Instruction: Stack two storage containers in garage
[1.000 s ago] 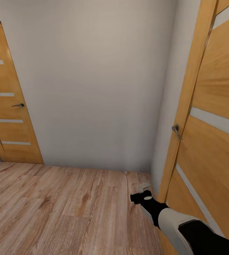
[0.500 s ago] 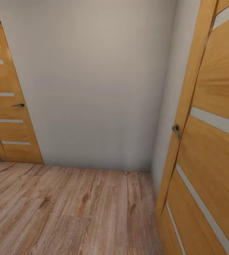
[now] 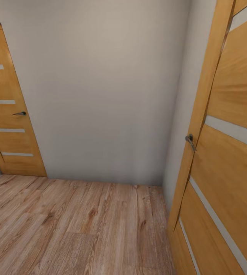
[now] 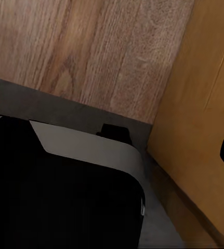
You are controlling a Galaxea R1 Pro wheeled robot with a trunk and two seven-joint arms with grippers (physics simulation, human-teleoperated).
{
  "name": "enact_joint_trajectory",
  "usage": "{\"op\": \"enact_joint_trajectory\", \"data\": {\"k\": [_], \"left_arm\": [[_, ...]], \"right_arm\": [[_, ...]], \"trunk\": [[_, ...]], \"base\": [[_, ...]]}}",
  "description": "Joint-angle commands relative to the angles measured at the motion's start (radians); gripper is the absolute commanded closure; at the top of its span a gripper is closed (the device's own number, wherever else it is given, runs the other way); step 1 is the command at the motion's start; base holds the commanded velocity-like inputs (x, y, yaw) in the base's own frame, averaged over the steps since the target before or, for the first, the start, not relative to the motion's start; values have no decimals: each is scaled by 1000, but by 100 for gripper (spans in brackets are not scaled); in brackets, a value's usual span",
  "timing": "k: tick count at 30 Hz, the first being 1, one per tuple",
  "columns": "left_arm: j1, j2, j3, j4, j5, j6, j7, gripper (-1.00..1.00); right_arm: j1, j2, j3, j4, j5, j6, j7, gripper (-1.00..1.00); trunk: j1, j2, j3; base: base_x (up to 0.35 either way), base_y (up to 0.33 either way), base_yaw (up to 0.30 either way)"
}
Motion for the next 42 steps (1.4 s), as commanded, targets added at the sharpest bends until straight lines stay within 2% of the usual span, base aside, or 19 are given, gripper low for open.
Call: {"op": "enact_joint_trajectory", "data": {"k": [1, 42], "left_arm": [[0, 0, 1, 0, 9, -2, 0, -100], [0, 0, 1, 0, 9, -2, 0, -100]], "right_arm": [[2, 1, 6, 4, 3, -7, -5, -100], [15, -1, 7, 3, 5, -14, -5, -100]], "trunk": [[0, -1, -1], [0, -1, -1]], "base": [[0, 0, 0], [1, 21, 0]]}}
